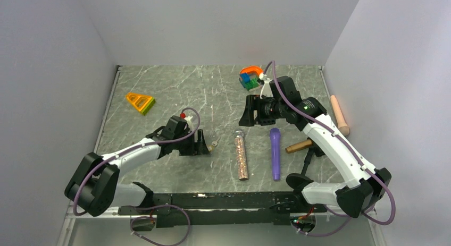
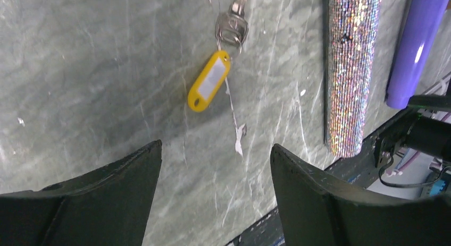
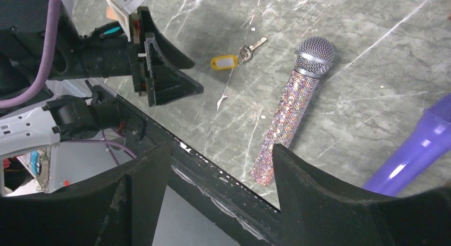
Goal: Remove the keys from the keyring
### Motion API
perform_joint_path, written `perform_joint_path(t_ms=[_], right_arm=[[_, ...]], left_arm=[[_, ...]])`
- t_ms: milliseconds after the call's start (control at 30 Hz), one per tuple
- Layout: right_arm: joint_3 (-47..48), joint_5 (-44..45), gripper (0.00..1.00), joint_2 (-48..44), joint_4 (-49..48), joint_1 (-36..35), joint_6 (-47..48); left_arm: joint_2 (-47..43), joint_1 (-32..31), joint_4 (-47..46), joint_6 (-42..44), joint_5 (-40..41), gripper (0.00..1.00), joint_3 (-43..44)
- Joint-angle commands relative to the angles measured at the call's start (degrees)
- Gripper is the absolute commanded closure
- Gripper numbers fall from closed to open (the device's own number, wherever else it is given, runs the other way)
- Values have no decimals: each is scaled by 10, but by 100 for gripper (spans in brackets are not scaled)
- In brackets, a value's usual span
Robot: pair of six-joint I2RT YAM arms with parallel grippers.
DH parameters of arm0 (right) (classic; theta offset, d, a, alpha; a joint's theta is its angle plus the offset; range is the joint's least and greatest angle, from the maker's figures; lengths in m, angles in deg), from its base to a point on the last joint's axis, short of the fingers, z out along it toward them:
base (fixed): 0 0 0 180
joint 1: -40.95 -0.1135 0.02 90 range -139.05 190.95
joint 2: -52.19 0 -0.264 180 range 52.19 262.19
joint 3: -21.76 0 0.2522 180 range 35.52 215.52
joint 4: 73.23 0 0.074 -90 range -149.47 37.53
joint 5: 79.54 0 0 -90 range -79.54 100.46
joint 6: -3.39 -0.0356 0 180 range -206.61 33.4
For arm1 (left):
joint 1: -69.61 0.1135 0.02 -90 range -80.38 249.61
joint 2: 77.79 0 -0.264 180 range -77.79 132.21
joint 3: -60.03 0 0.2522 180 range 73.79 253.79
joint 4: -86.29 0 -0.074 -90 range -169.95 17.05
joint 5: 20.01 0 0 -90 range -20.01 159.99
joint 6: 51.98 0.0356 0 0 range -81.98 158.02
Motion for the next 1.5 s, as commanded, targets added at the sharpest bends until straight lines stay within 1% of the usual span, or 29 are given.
perform_joint_path(t_ms=[0, 133, 367, 467, 800, 900, 1000, 1033, 1067, 1200, 1333, 1467], right_arm=[[33, 13, 27, -16, 28, 0, 11], [35, 16, 26, -17, 34, 0, 18], [28, 12, 27, -19, 21, 0, 9], [27, 13, 27, -23, 19, 0, 5], [24, 30, 26, -38, 33, 0, 14], [21, 27, 26, -38, 28, 0, 12], [22, 24, 26, -36, 25, 0, 10], [23, 24, 26, -36, 25, 0, 10], [24, 23, 26, -36, 24, 1, 11], [27, 21, 26, -37, 22, 0, 11], [31, 2, 26, -42, 5, 1, 11], [34, -52, 25, -53, -43, 0, 11]], left_arm=[[22, 4, -102, -25, -1, 23, -9], [43, 4, -129, -34, 2, 27, -15], [112, 5, -155, -37, -10, 35, -1], [120, 5, -151, -39, -9, 40, -1], [111, 5, -146, -44, -9, 61, -9], [109, 5, -148, -44, -12, 71, -11], [107, 5, -151, -41, -17, 89, -8], [104, 5, -150, -40, -17, 97, -5], [99, 5, -148, -39, -17, 100, -2], [71, 5, -126, -27, -12, 100, 16], [31, 5, -44, 8, -11, 100, 65], [-19, 4, 47, 52, -15, 100, 132]])
